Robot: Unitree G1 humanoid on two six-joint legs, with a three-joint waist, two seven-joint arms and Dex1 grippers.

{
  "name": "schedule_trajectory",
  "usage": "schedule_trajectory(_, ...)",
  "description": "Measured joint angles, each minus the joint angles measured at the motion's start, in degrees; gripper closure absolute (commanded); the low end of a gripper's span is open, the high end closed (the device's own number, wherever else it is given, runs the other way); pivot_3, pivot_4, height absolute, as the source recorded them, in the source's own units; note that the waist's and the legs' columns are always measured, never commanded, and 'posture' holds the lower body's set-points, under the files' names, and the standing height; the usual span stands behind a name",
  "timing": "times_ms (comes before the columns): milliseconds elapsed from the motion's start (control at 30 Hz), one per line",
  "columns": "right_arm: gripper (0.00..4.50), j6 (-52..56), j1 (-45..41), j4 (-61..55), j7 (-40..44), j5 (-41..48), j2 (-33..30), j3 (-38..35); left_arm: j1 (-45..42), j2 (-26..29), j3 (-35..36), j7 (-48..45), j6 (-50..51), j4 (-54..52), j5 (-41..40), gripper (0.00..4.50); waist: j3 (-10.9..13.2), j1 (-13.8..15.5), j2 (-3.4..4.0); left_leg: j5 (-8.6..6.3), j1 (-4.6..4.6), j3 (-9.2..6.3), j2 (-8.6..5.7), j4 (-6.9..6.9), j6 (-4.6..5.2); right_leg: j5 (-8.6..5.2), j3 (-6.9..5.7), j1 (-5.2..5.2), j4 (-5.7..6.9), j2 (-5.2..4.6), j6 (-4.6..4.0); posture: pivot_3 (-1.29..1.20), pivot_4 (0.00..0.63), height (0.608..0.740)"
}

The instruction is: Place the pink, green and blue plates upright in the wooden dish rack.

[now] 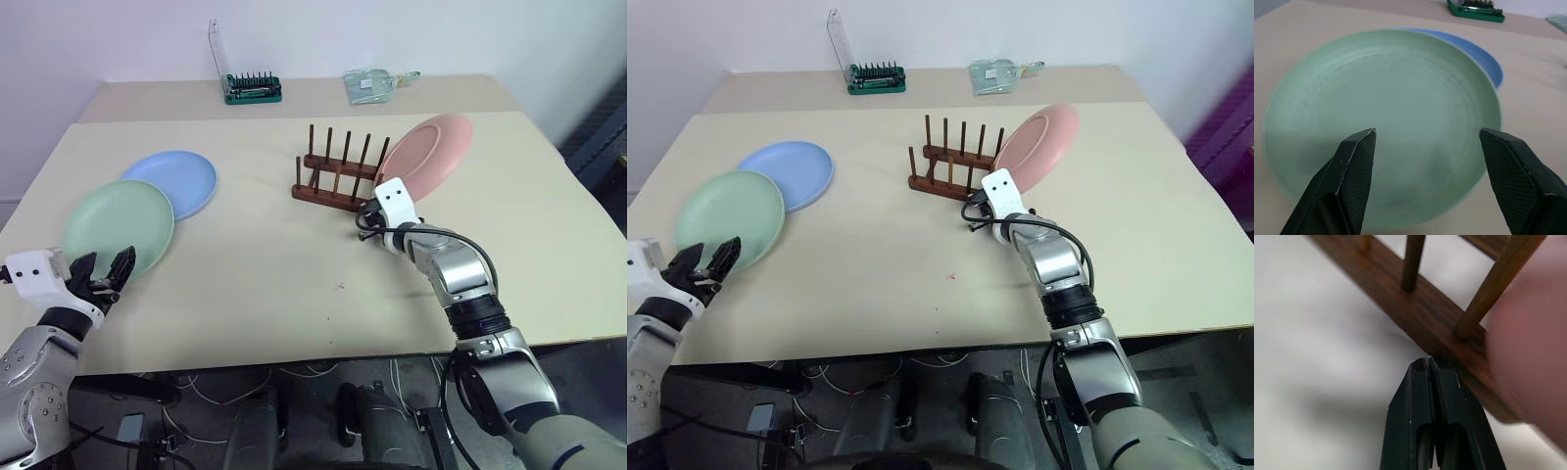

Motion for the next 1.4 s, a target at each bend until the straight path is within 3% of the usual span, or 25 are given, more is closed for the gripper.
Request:
schedule_trajectory(500,4.45,-4.67,-0.36,4.06,-3.72,-3.42,-0.04,-1.23,1.26,-1.48,-0.12,3.11,-2.38,2.55,-0.1,1.04,0.0,-0.04,0.0,-0.05,0.0,-0.01,0.01,0.0,-0.09,0.0,0.0,0.0,-0.01,-0.01,0.0,0.0,0.15,0.73)
schedule_trajectory(633,4.45,-5.5,0.24,2.04,0.7,-3.9,-1.41,0.17,1.24,-1.52,-0.14,3.32,-2.39,2.76,-0.32,1.04,0.02,-0.16,0.02,-0.02,-0.03,0.0,0.01,-0.02,-0.03,-0.01,0.0,-0.04,-0.01,-0.01,0.01,0.0,0.15,0.73)
schedule_trajectory(667,3.92,-6.67,1.04,-0.33,3.78,-3.81,-2.53,1.49,1.11,-1.7,-0.05,3.82,-2.31,2.87,-0.86,0.49,0.04,-0.22,0.06,-0.01,-0.04,0.0,0.01,-0.04,-0.01,-0.02,0.0,-0.06,-0.02,-0.01,0.02,0.0,0.15,0.73)
schedule_trajectory(733,3.21,-9.95,2.63,-7.18,11.25,-2.85,-4.79,4.75,0.13,-2.97,0.67,5.8,-2.01,3.23,-2.4,0.0,0.05,-0.35,0.07,0.02,-0.03,-0.01,0.02,-0.08,0.04,-0.03,0.0,-0.07,-0.02,0.01,0.05,0.0,0.15,0.73)
schedule_trajectory(867,1.14,-15.31,5.08,-21.47,24.16,-0.38,-9.53,9.65,-4.74,-6.21,5.69,13.8,-1.14,4.38,-7.52,0.0,0.03,-0.33,0.01,0.03,0.0,-0.06,0.05,-0.09,0.06,-0.02,-0.01,-0.04,-0.02,0.06,0.08,0.0,0.15,0.73)
schedule_trajectory(1133,1.14,-16.58,5.27,-27.54,30.61,0.7,-10.75,10.78,-7.34,-10.03,11.31,25.26,-1.6,6.92,-13.44,0.0,0.02,0.0,-0.04,-0.04,0.01,-0.04,0.02,-0.04,-0.05,-0.03,-0.01,0.0,-0.03,0.02,0.04,0.0,0.15,0.73)
schedule_trajectory(1400,1.14,-18.04,4.0,-27.3,30.58,0.51,-9.44,10.74,-11.41,-6.94,12.99,33.75,5.22,11.48,-21.42,0.0,0.0,0.19,-0.07,-0.06,0.03,-0.05,-0.01,-0.04,-0.1,-0.03,-0.02,0.03,-0.03,0.0,0.03,0.0,0.15,0.73)
